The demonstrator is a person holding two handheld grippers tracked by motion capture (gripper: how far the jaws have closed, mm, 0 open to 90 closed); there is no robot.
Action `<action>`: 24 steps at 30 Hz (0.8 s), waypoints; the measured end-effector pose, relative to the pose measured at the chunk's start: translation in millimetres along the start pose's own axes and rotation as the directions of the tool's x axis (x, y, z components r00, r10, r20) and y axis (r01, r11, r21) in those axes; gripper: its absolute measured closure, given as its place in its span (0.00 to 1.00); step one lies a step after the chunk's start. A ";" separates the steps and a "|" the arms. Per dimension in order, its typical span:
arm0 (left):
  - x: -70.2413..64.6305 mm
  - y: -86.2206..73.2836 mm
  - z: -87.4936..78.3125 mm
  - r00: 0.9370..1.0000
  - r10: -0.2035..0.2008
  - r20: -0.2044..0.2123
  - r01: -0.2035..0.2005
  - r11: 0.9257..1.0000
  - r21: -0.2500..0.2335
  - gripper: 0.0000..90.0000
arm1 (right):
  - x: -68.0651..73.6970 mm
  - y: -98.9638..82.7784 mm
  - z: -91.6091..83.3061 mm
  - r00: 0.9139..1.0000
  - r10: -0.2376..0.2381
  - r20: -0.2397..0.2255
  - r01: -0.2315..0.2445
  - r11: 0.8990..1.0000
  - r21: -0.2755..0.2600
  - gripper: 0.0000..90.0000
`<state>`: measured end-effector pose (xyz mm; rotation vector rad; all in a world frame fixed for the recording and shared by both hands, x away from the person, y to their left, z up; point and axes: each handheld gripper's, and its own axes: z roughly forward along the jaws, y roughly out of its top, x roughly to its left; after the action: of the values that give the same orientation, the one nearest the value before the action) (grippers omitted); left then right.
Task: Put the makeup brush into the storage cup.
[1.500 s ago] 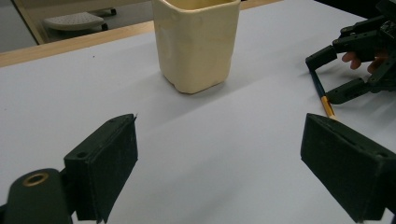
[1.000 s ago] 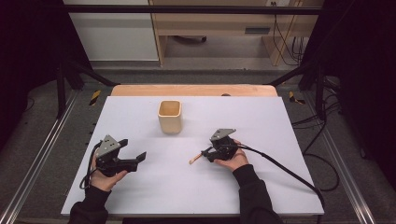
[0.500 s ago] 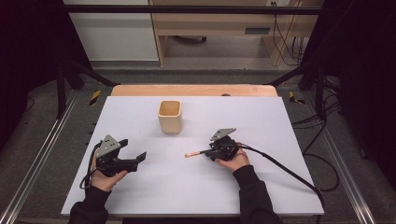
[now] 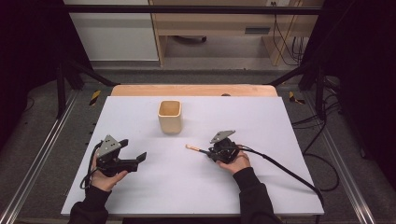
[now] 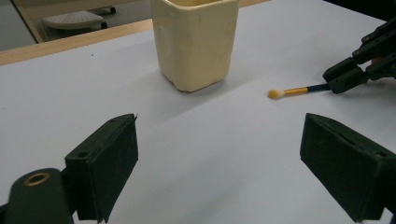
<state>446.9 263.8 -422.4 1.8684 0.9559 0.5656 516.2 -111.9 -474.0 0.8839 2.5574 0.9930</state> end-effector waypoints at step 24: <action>-0.5 -0.3 1.3 1.000 0.003 0.000 -0.003 1.000 0.008 0.12 | 2.4 21.3 -28.3 0.999 0.044 -0.006 -0.043 0.999 0.024 0.80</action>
<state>447.4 262.8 -423.2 1.8766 0.9570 0.5644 511.4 -112.8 -438.8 0.9481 2.5710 0.9806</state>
